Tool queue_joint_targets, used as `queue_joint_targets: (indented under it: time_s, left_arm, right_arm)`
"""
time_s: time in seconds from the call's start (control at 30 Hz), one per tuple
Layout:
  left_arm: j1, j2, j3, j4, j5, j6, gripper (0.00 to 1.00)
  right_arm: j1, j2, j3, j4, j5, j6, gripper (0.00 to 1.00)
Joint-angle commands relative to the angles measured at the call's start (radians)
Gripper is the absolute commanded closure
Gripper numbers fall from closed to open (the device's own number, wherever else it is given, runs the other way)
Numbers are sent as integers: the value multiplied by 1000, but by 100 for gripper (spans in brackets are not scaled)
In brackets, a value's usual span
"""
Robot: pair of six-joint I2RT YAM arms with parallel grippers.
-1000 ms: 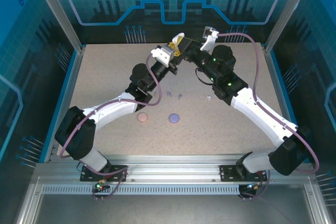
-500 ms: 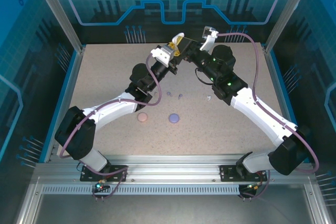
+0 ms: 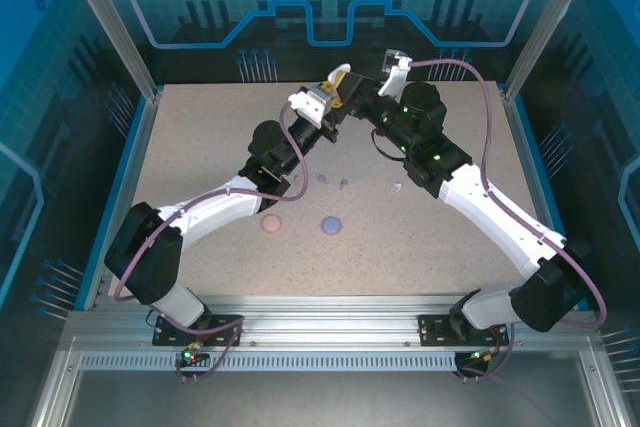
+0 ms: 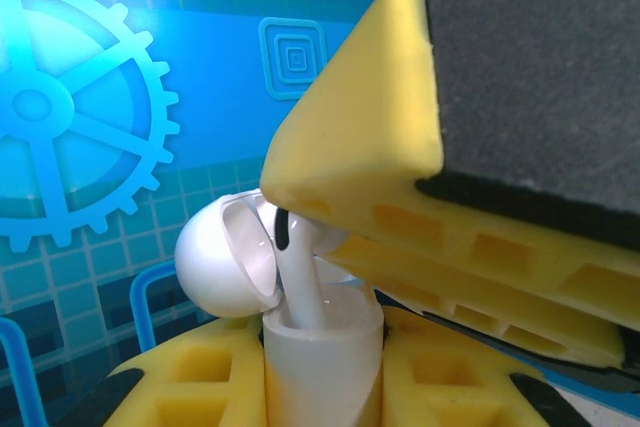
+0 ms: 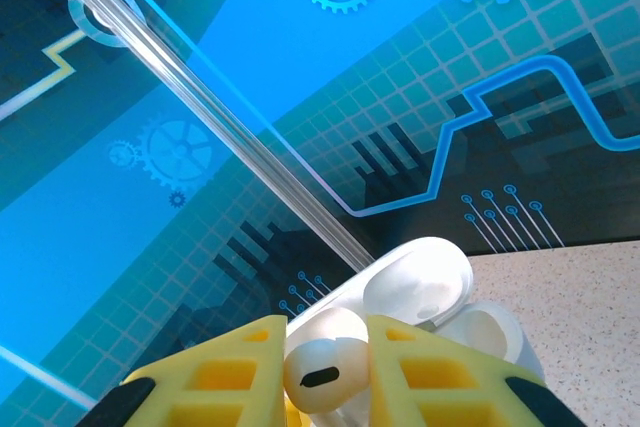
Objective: Insert wireless bluetooth earbuds into charging case
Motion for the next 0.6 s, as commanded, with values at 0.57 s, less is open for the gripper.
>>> queue_joint_targets:
  time_s: [0.57]
  left_arm:
    - [-16, -15, 45, 60, 41, -12, 100]
  right_arm:
    - [14, 7, 21, -150, 89, 53, 67]
